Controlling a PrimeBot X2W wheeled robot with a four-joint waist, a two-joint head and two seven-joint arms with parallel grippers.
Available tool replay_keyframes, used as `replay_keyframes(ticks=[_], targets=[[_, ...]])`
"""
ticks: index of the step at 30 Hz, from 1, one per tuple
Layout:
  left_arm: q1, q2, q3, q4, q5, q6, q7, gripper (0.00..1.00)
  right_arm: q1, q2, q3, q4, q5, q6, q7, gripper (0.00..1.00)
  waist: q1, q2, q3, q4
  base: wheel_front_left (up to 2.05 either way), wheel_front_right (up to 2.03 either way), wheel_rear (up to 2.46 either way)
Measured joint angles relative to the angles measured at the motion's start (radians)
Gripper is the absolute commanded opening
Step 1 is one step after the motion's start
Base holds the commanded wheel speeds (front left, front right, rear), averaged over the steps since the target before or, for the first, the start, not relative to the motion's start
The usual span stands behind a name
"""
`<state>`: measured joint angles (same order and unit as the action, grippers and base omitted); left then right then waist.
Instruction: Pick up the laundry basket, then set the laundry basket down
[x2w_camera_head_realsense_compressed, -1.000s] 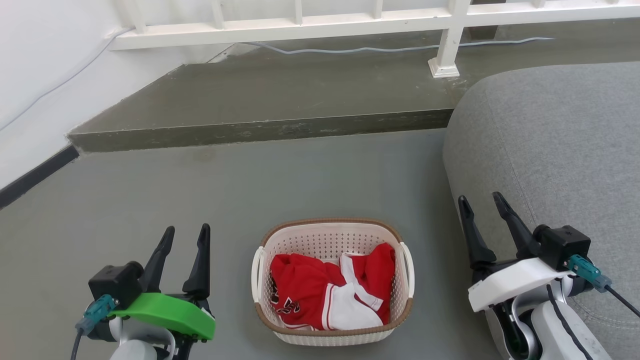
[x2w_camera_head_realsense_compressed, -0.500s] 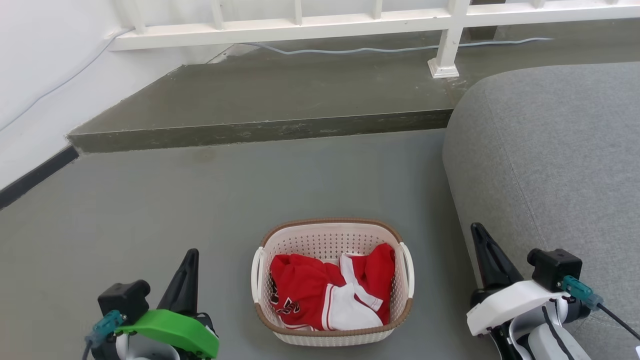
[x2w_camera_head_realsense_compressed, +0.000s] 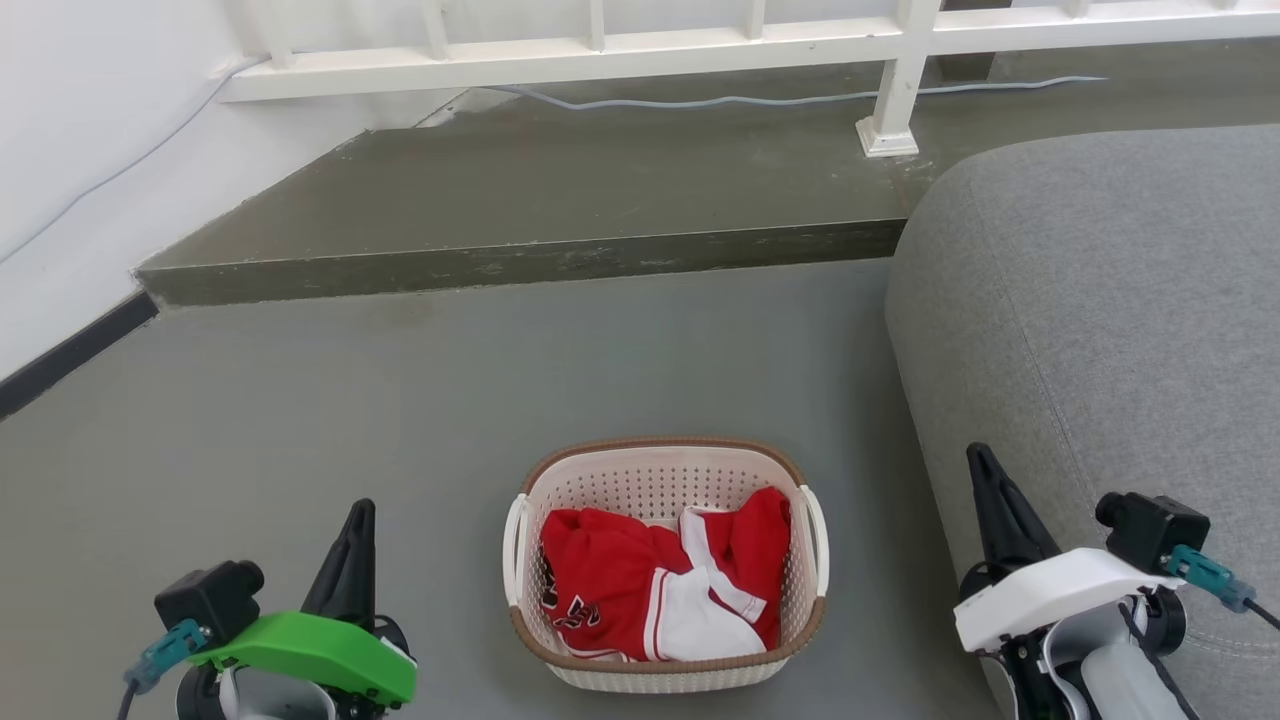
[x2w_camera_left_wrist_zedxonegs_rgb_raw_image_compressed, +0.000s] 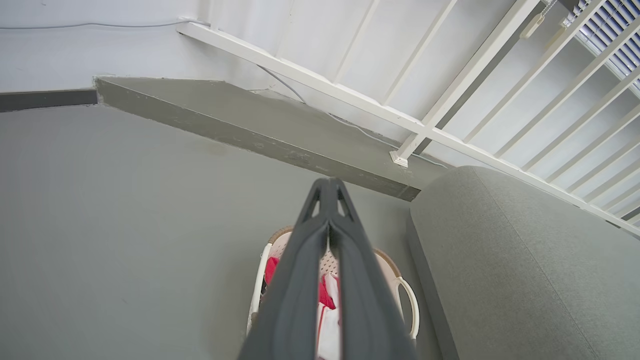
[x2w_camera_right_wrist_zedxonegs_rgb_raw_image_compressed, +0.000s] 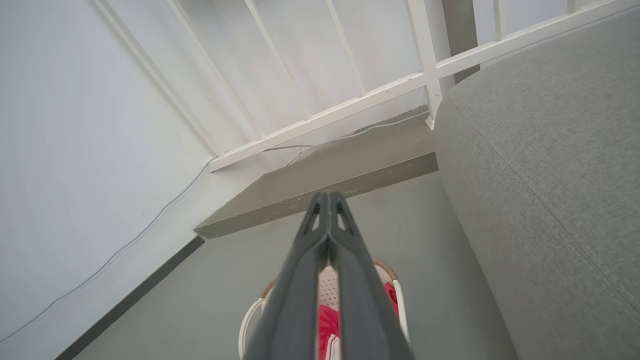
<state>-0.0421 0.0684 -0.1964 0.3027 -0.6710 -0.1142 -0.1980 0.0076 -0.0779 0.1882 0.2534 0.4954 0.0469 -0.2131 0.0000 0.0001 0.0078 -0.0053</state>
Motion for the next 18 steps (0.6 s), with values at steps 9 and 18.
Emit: replay_keyframes(ticks=[9,18], targets=[[0.000,-0.005,0.026,-0.001,-0.080,0.000,0.026,0.00,0.000,0.004,-0.029,0.000,0.103,0.006,0.030,0.00,0.0000,0.0000,0.000,0.001,0.00,0.00,0.00],[0.000,-0.010,0.049,-0.003,-0.170,0.000,0.058,0.00,-0.002,0.008,-0.058,0.000,0.205,0.016,0.061,0.00,0.0000,0.0000,-0.001,0.001,0.00,0.00,0.00]])
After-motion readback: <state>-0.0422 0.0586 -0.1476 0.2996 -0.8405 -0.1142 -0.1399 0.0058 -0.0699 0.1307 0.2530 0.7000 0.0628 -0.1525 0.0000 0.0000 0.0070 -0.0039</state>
